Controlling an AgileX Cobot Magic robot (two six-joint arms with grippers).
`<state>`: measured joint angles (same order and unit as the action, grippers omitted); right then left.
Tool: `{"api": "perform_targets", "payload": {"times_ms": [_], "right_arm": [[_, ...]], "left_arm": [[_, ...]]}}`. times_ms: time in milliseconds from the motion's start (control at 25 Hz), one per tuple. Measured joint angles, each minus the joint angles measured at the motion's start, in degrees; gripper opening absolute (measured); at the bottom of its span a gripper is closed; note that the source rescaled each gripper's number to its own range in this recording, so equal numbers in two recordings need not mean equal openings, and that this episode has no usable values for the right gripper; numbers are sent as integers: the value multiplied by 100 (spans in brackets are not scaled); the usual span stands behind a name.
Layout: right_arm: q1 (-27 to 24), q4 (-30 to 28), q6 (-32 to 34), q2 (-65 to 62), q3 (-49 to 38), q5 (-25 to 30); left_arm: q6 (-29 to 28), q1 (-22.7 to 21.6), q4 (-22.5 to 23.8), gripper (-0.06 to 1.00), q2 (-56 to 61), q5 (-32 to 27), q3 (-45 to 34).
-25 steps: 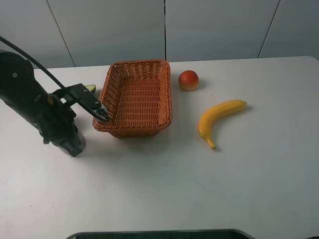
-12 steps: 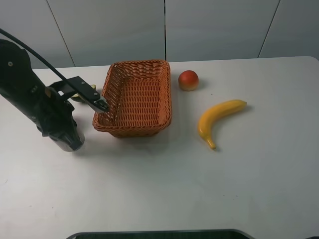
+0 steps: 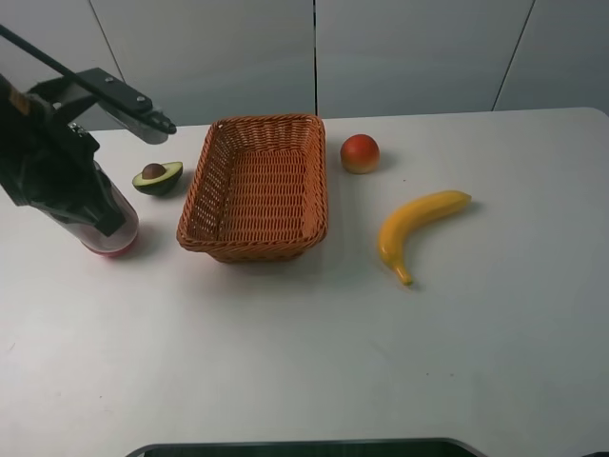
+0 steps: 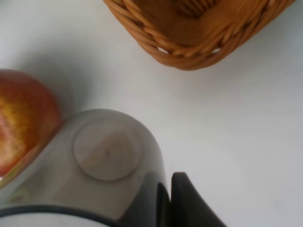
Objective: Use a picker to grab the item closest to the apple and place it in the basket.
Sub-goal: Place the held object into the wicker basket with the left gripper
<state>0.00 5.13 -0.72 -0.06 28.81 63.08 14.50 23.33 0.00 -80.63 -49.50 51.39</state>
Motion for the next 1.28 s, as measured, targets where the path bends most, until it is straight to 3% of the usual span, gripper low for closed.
{"api": "perform_targets", "payload": {"times_ms": [200,560,960,1280], "right_arm": [[0,0,0,0,0,0],[0,0,0,0,0,0],[0,0,0,0,0,0],[0,0,0,0,0,0]], "left_arm": [[-105,0,-159,0,197,-479,485],[-121,80,-621,0,-69,-366,904],[-217,937,-704,0,-1496,-12,1849],[-336,1048,-476,0,-2647,-3,2791]]}}
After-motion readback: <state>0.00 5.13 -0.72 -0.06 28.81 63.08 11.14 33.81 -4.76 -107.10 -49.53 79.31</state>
